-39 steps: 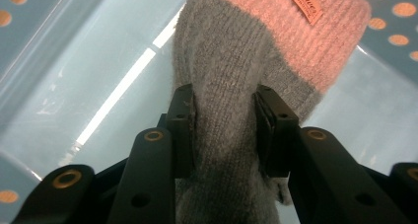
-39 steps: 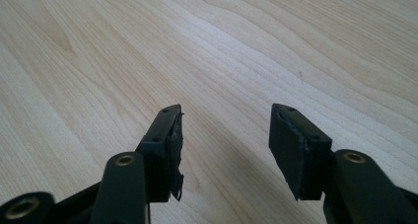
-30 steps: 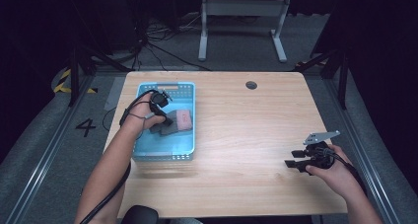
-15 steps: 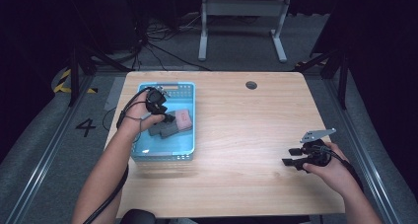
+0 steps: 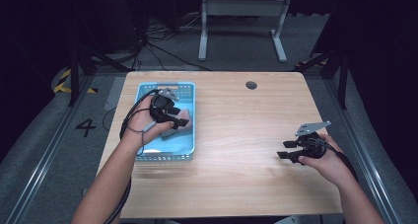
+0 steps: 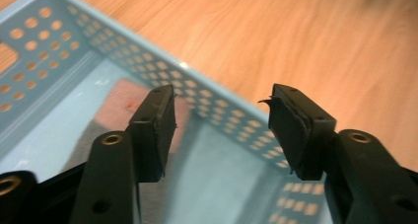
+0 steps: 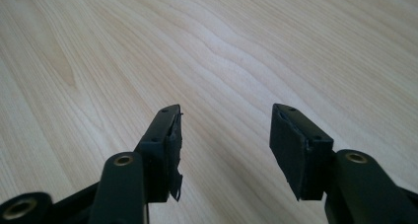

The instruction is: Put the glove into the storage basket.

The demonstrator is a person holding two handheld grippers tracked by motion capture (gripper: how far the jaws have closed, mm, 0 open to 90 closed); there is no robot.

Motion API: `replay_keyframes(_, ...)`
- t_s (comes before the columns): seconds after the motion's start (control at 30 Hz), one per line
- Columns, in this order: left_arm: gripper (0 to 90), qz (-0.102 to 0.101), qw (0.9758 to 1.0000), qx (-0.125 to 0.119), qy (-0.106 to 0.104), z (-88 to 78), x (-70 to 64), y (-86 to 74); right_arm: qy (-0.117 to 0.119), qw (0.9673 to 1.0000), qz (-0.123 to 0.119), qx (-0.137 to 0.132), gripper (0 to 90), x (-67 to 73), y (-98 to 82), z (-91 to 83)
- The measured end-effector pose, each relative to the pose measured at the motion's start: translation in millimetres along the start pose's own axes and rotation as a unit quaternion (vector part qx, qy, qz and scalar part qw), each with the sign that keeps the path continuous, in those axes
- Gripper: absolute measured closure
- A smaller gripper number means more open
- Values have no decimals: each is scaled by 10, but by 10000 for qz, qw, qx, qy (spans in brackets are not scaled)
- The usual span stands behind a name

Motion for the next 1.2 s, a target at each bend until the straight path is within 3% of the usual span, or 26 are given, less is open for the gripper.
replay_keyframes(0.27,421,207,9995,-152,-200,-29,-511,27,145,9998,-161,-51,459,-23,131,93)
replay_keyframes(0.4,411,130,9991,-156,-361,18,-690,2,176,9996,-205,-27,457,-14,144,134)
replay_keyframes(0.63,377,21,9980,-369,-504,136,-892,-70,204,9996,-213,-37,450,1,140,171)
replay_keyframes(0.8,378,38,9970,-436,-631,366,-962,-147,202,9996,-199,-22,448,5,112,187)
replay_keyframes(0.93,379,16,9968,-517,-605,525,-1004,-200,198,9996,-188,-25,443,3,94,193)
replay_keyframes(1.2,371,124,9966,-412,-696,825,-1203,-323,179,9997,-165,-21,432,-19,54,216)
Point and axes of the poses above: each handheld gripper's, and its own axes: z roughly forward along the jaws, y roughly out of its top, x roughly to its left, the point moved 1 cm from there along z, roughly forward along the jaws, and after that the axes turned 4 degrees about x, right-handed, at the moved point
